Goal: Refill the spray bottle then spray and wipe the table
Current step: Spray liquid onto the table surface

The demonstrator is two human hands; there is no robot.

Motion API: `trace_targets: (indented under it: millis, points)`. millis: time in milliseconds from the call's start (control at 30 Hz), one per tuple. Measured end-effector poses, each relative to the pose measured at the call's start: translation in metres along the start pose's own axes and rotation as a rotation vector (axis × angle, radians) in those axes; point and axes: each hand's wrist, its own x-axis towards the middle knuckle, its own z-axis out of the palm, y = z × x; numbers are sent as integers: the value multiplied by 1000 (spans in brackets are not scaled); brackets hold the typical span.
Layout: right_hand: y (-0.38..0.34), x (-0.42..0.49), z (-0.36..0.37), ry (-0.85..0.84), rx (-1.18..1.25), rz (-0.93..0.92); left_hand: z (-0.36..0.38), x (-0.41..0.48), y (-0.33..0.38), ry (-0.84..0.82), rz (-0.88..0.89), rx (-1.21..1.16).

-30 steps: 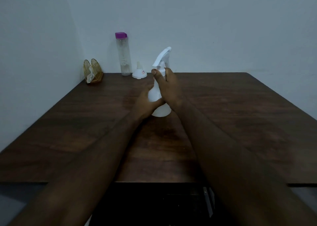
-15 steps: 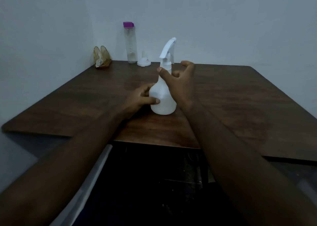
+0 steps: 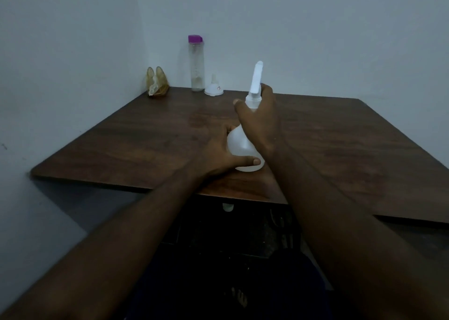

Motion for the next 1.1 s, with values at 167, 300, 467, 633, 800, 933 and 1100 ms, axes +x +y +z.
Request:
trace_targets:
  millis: [167, 300, 467, 633, 800, 933, 1100]
  points:
    - [-11, -8, -4, 56, 1, 32, 3, 3, -7, -45, 81, -12]
    - [-18, -3, -19, 45, -27, 128, 6, 9, -10, -47, 145, -195]
    - [-24, 8, -73, -67, 49, 366, 20, 19, -8, 22, -33, -323]
    - [-21, 21, -133, -186, -170, 566, 23, 55, -2, 25, -96, 6]
    - [-14, 16, -177, -216, -398, 634, 38, 77, 23, -10, -108, -106]
    - [-13, 13, -193, -217, -379, 657, 60, 92, 36, 67, -17, -116]
    - [-3, 15, -207, -227, -448, 708, 73, 98, 29, 142, 88, -39]
